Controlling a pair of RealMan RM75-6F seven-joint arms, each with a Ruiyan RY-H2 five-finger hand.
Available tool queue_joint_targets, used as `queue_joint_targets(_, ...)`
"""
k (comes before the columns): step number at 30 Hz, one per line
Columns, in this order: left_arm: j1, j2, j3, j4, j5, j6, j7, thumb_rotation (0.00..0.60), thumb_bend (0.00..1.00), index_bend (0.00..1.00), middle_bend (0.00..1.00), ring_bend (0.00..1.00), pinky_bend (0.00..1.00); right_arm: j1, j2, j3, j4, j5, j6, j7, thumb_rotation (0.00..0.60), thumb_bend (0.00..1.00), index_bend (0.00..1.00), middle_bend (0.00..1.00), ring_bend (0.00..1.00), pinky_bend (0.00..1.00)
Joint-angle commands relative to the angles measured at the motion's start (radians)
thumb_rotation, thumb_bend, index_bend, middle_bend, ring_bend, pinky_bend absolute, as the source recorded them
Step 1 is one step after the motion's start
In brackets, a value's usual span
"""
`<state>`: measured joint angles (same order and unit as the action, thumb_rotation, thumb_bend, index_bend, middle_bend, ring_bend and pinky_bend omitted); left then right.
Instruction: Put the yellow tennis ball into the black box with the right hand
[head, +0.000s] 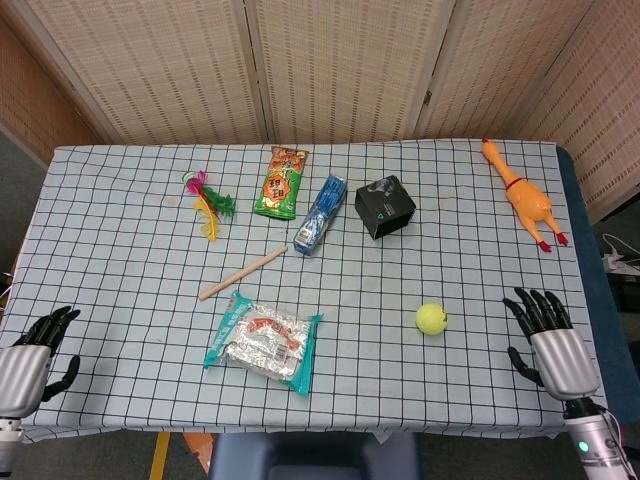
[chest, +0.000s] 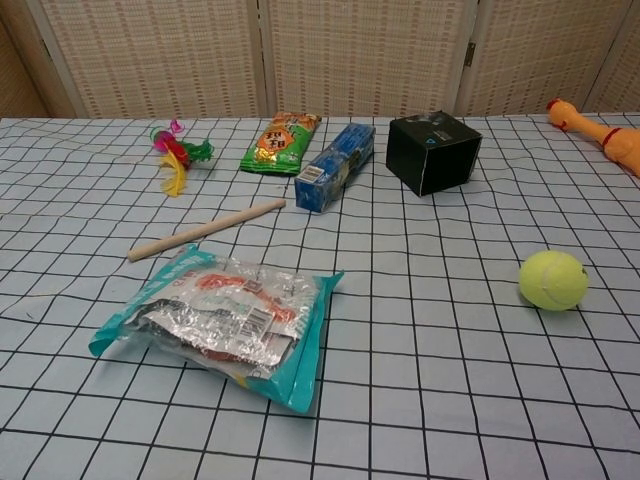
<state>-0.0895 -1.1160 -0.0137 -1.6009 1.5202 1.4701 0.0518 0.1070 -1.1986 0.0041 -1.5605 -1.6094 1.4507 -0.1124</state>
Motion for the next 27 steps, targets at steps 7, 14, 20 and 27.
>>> queue_joint_targets(7, 0.003, 0.005, 0.006, -0.001, 0.016, 0.009, -0.018, 0.6, 0.46, 0.15, 0.11, 0.14, 0.42, -0.016, -0.084, -0.007, 0.043, -0.05, 0.06, -0.067, 0.6, 0.86, 0.45, 0.3, 0.23, 0.55)
queue_joint_targets(14, 0.0, 0.009, 0.014, -0.004, 0.035, 0.006, -0.026, 0.6, 0.46, 0.15, 0.11, 0.14, 0.42, -0.015, -0.189, -0.012, 0.117, -0.105, 0.105, -0.086, 0.6, 1.0, 0.76, 0.6, 0.53, 0.69)
queue_joint_targets(20, -0.003, 0.011, 0.018, -0.004, 0.044, 0.004, -0.032, 0.6, 0.46, 0.15, 0.11, 0.14, 0.42, -0.01, -0.273, -0.037, 0.193, -0.142, 0.103, -0.065, 0.6, 1.0, 0.81, 0.75, 0.7, 0.77)
queue_joint_targets(27, -0.005, 0.012, 0.021, -0.007, 0.05, 0.002, -0.033, 0.6, 0.46, 0.15, 0.11, 0.14, 0.42, 0.002, -0.351, -0.048, 0.263, -0.113, 0.039, -0.067, 0.6, 1.0, 0.81, 0.77, 0.73, 0.78)
